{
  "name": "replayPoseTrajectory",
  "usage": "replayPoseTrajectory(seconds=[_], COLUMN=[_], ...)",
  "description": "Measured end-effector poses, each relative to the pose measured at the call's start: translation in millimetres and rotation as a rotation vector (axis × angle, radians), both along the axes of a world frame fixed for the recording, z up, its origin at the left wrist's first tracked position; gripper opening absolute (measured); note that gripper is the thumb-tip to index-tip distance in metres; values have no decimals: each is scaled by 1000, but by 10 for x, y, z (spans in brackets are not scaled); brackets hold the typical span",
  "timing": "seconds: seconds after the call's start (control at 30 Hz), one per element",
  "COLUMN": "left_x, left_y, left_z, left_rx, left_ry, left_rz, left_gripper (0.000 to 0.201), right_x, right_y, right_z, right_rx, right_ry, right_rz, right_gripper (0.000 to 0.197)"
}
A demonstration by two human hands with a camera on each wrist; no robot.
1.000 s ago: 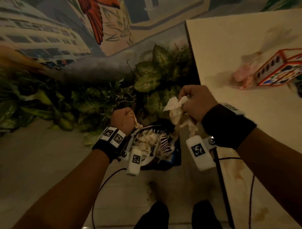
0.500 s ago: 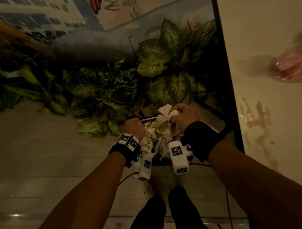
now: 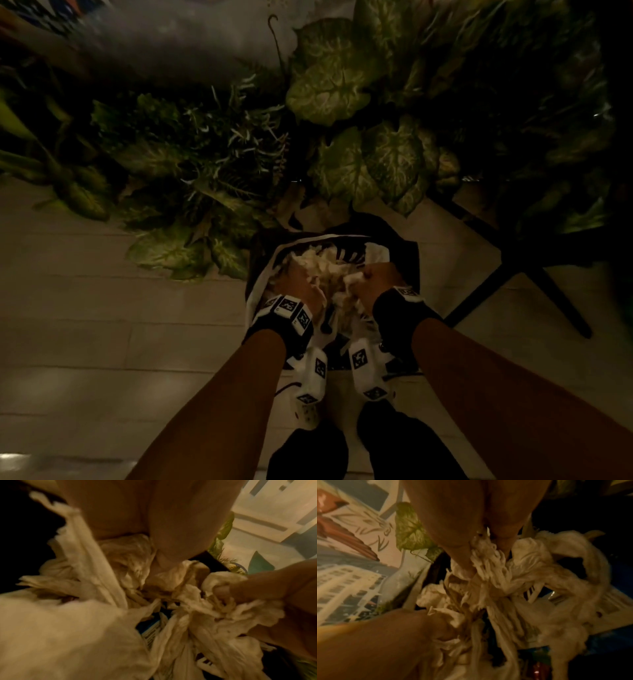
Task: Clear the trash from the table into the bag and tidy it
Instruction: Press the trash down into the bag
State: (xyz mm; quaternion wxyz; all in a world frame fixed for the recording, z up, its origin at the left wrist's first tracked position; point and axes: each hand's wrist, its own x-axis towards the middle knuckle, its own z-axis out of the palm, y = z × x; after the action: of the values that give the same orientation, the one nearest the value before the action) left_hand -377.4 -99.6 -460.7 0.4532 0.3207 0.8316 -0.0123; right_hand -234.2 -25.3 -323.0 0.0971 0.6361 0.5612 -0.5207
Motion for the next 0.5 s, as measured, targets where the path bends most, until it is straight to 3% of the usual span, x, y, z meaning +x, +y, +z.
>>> replayPoseTrajectory(seconds=[0.03,0.1,0.2,0.27,0.37,0.43,0.5], left_x=[-20,54,114,93,63,59,47], left_y=[4,89,90,103,94,123,111], left_z=[7,519,585,537,396,583,673], left_rx=[-41,-96,-109,-89,-80,-81,-80], left_ry=[0,-7,1,37,-55,-14,-18], left_rz=[-11,-87,-149,-146,-259,-148,-108], left_gripper=[103,98,71,59,54,53,64], right_x=[-18,-49,-85,-102,-150,-169,-146], right_y=[-14,-31,-18,2,28,29,14], right_z=[-64,-192,-300,-345,-378,-357,-273], right_rx=[-11,-25,-47,-62,-117,-148,-162], right_ry=[9,8,-30,-50,-46,-8,41], right_rz=[23,52,110,156,146,124,76], right_gripper=[21,22,21,36,37,16,38])
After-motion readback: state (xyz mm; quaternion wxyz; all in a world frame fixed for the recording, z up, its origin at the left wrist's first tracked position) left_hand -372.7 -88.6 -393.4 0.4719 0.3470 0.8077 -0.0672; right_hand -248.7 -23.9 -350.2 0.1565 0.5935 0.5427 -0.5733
